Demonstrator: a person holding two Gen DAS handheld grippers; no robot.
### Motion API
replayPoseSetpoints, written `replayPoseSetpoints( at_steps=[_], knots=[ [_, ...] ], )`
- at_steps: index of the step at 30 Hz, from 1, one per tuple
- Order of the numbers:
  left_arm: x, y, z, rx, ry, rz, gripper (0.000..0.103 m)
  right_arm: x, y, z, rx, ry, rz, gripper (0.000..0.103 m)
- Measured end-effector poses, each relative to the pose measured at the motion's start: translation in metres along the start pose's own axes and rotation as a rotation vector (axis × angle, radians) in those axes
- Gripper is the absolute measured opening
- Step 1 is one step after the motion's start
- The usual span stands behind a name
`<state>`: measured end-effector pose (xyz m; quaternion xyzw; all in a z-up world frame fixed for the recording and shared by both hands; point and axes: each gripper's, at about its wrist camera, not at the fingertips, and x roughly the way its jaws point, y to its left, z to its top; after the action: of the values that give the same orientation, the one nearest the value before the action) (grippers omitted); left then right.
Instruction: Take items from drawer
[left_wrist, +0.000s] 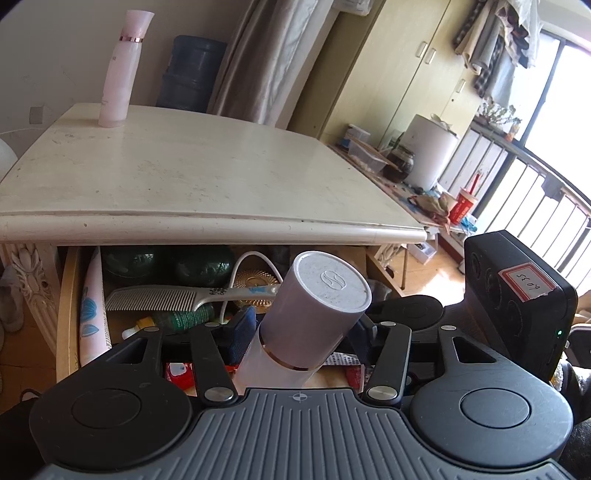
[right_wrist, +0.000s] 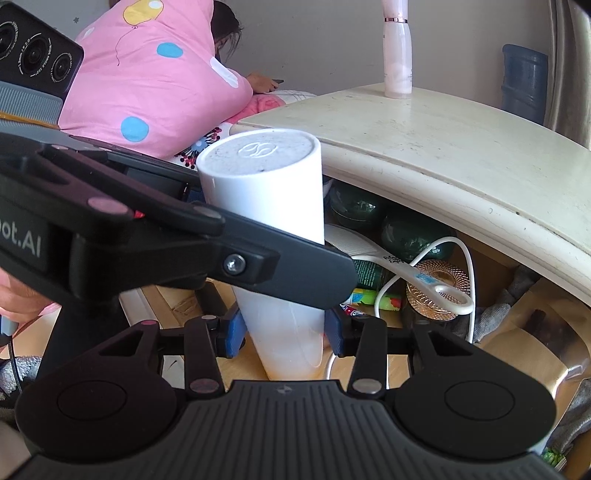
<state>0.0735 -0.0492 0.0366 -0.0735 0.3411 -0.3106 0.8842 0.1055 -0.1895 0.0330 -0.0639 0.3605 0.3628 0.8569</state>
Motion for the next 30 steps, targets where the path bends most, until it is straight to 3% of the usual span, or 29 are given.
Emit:
replayPoseSetpoints(
  at_steps=[9,19,30],
  knots=[
    [-0.009,0.009,-0.003,0.004,0.011,-0.021,0.062,0.000,-0.005,-0.004,0.018,-0.012,0.020,0.047],
    [-0.002,0.013,-0.007,0.026,0.034,-0.063,0.055,0.000,-0.014,-0.008,0.052,-0.009,0.037,0.059],
    [-0.004,0.015,-0.007,0.032,0.028,-0.083,0.054,0.011,-0.034,-0.003,0.148,0.065,0.145,0.064]
  ],
)
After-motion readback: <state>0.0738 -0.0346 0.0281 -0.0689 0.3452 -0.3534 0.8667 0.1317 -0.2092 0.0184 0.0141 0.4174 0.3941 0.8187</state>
